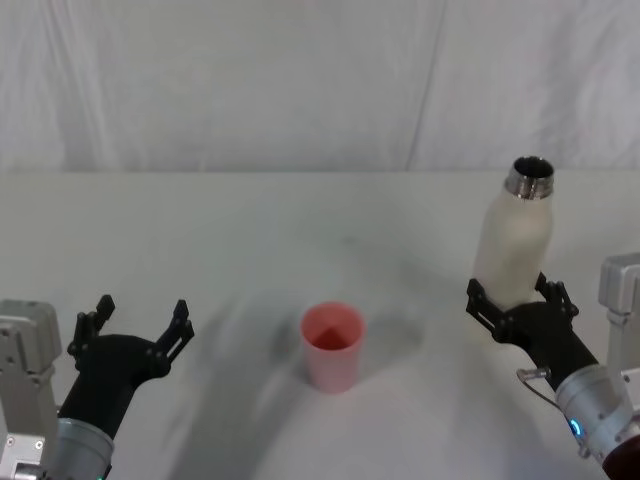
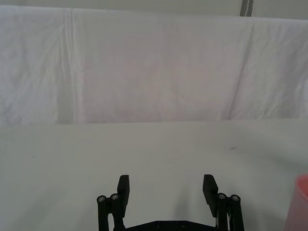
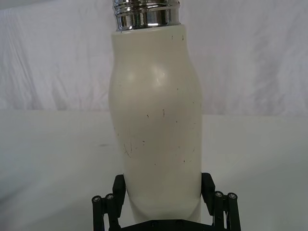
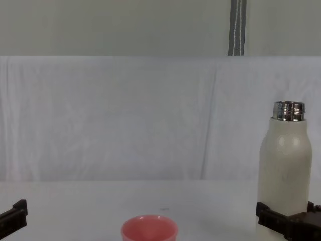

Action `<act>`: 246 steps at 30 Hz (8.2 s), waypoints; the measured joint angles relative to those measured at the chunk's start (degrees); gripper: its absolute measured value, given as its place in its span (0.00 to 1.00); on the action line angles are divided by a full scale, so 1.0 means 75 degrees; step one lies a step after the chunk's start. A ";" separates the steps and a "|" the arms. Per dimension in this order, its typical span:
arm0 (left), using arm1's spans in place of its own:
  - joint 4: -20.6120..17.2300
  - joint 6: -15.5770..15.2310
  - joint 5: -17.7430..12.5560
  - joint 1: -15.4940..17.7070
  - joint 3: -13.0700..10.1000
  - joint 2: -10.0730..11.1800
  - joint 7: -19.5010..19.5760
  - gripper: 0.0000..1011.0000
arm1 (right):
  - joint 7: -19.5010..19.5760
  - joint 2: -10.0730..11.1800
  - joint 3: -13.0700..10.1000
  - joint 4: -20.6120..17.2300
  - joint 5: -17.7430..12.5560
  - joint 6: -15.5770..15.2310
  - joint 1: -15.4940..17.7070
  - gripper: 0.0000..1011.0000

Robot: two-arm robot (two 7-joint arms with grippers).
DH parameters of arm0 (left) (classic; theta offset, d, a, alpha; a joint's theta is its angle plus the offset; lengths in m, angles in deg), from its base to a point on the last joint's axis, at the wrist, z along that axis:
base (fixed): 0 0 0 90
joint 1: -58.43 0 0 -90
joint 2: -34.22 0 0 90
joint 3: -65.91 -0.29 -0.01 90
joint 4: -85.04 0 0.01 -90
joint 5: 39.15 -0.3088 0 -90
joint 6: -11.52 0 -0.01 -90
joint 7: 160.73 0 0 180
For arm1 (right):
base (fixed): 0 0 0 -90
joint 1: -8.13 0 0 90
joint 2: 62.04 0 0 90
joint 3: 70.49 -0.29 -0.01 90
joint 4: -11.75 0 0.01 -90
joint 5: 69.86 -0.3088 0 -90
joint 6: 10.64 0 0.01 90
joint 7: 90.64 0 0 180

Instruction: Grasp the thermos with one hand and pour water into the cup lid.

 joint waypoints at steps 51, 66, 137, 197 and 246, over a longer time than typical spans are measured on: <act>0.0000 0.0000 0.0000 0.0000 0.0000 0.0000 0.0000 0.99 | 0.0008 0.0002 -0.0004 -0.0019 0.0010 0.0019 0.0015 0.94; 0.0000 0.0000 0.0000 0.0000 -0.0001 0.0000 0.0000 0.99 | 0.0056 0.0247 0.0112 -0.0371 0.0403 0.0061 0.0104 0.94; 0.0000 0.0000 0.0000 0.0000 -0.0001 0.0000 0.0000 0.99 | 0.2171 0.1371 0.1274 -0.1065 0.7343 0.0141 0.0477 0.94; 0.0000 0.0000 0.0000 0.0000 -0.0001 0.0000 0.0000 0.99 | 0.2486 0.1586 0.1710 -0.0811 0.8105 -0.0078 0.0130 0.94; 0.0000 0.0000 0.0000 0.0000 -0.0001 0.0000 0.0000 0.99 | 0.2568 0.1740 0.2059 -0.0571 0.8518 -0.0187 -0.0167 0.94</act>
